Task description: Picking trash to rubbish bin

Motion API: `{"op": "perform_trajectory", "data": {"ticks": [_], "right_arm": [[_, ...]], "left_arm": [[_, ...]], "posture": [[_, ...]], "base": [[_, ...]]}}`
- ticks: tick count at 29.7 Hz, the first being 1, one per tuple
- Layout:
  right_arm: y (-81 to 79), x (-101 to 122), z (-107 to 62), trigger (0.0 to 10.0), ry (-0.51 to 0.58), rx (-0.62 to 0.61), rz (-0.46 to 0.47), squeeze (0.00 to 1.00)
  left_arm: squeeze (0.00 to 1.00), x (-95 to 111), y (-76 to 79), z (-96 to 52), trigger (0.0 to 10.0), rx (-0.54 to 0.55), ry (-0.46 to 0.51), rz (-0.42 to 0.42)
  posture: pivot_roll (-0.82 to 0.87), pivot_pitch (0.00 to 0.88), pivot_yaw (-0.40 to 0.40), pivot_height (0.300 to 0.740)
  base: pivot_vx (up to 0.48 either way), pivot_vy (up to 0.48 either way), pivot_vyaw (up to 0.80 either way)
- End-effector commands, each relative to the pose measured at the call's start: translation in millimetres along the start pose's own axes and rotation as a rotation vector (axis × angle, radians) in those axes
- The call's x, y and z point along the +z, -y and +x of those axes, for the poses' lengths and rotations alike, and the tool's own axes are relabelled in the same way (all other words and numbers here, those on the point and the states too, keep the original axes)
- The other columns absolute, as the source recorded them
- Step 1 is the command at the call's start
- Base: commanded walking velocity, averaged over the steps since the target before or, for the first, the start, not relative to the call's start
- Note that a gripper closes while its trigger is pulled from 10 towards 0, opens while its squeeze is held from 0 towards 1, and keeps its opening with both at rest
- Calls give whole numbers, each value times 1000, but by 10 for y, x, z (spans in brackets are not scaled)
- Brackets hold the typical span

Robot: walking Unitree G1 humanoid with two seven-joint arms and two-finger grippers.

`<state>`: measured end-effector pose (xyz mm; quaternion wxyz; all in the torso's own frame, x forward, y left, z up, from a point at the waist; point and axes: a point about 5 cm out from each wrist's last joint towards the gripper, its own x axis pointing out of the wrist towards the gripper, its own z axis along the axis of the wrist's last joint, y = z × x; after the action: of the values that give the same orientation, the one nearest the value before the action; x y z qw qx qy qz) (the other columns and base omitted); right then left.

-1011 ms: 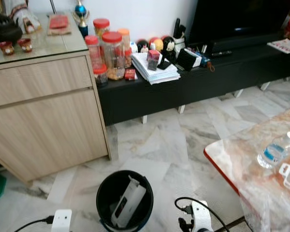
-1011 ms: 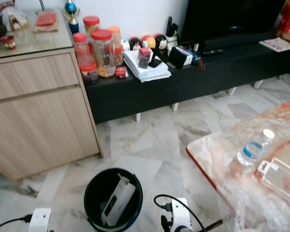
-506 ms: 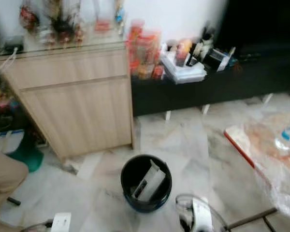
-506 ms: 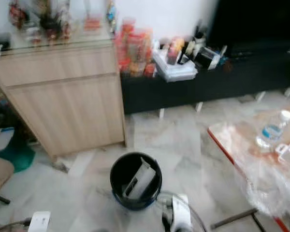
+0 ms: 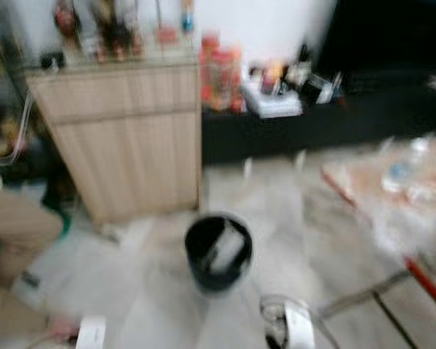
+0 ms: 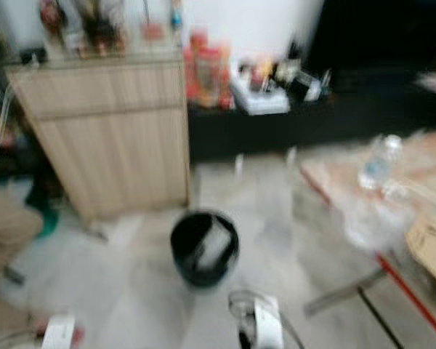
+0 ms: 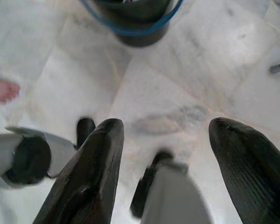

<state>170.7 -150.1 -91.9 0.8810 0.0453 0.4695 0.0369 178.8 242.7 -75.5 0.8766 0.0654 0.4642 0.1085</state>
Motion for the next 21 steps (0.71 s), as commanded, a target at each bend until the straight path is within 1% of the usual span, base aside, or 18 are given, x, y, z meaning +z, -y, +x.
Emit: {"op": "perform_trajectory", "data": {"ticks": [1, 6, 10, 21], "right_arm": [[30, 82, 9, 10000, 22, -7, 2, 0], [30, 83, 9, 10000, 23, -7, 2, 0], [34, 90, 9, 10000, 25, -8, 4, 0], [40, 85, 7, 10000, 29, -14, 10, 0]], "left_arm": [[0, -165, -18, -24, 10000, 1, -56, 8], [0, -167, -15, -25, 10000, 1, -58, 12], [0, -160, 13, -24, 10000, -5, -50, -8], [0, -162, 19, -25, 10000, -7, -49, -2]], "posture": [[48, 30, -37, 740], [48, 30, -37, 740], [45, 32, -40, 740], [42, 38, -38, 740]], "base": [[0, 0, 0], [0, 0, 0], [0, 0, 0], [0, 0, 0]]}}
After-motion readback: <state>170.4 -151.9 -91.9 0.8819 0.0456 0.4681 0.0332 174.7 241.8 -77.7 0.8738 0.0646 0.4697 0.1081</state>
